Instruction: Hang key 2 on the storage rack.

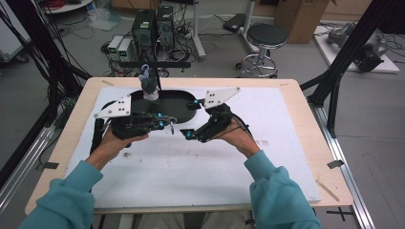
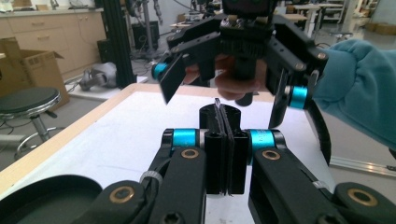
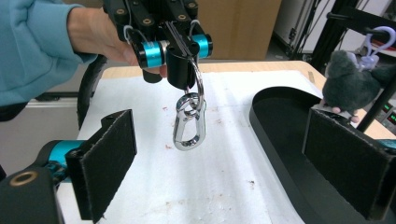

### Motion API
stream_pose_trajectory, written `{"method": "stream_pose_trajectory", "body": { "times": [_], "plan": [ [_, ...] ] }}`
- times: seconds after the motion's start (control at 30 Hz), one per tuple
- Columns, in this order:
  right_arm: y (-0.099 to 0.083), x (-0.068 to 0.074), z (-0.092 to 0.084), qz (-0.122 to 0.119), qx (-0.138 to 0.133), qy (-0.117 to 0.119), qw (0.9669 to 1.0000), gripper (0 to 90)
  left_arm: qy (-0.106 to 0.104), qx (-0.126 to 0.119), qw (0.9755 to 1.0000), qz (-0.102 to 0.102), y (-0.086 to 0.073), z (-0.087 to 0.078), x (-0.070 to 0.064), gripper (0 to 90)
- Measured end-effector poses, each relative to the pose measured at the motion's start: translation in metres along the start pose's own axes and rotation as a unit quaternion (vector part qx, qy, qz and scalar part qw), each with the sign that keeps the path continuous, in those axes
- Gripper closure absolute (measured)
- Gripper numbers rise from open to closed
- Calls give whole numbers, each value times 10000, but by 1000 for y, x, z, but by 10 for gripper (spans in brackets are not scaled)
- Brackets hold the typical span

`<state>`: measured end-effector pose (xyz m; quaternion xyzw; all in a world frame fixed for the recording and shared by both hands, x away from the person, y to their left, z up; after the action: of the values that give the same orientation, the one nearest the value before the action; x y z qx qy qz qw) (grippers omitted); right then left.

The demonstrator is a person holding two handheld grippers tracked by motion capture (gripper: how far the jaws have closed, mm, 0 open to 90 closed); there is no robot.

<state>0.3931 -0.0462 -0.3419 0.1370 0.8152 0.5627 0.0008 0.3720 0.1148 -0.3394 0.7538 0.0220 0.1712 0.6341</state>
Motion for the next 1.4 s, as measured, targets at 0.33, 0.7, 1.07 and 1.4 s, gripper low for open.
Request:
{"method": "stream_pose_trajectory", "body": {
  "times": [0.33, 0.7, 1.07, 1.4],
  "plan": [
    [-25, -18, -33, 314, 7, -817, 9962, 6, 333, 477, 9982, -138, 0, -17, 16, 885],
    [-58, -24, -90, 605, -287, -1641, 9842, 6, 782, 883, 9930, -113, 10, -46, 51, 885],
    [-81, -26, -125, 917, -743, -2253, 9671, 6, 1269, 1188, 9846, -208, 9, -72, 94, 884],
    [-100, -29, -158, 1142, -1531, -2946, 9363, 6, 1626, 1547, 9739, -334, -3, -86, 126, 884]
  ]
}}
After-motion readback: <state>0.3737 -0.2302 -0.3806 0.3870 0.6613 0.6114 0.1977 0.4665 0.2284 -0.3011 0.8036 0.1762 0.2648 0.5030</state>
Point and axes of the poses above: each handheld gripper's, and its own axes: z roughly forward along the jaws, y roughly out of its top, x roughly to its left, the point moved 7 cm from there along z, roughly forward along the jaws, and after that the axes turned 12 degrees about z, right-handed, at the moved point
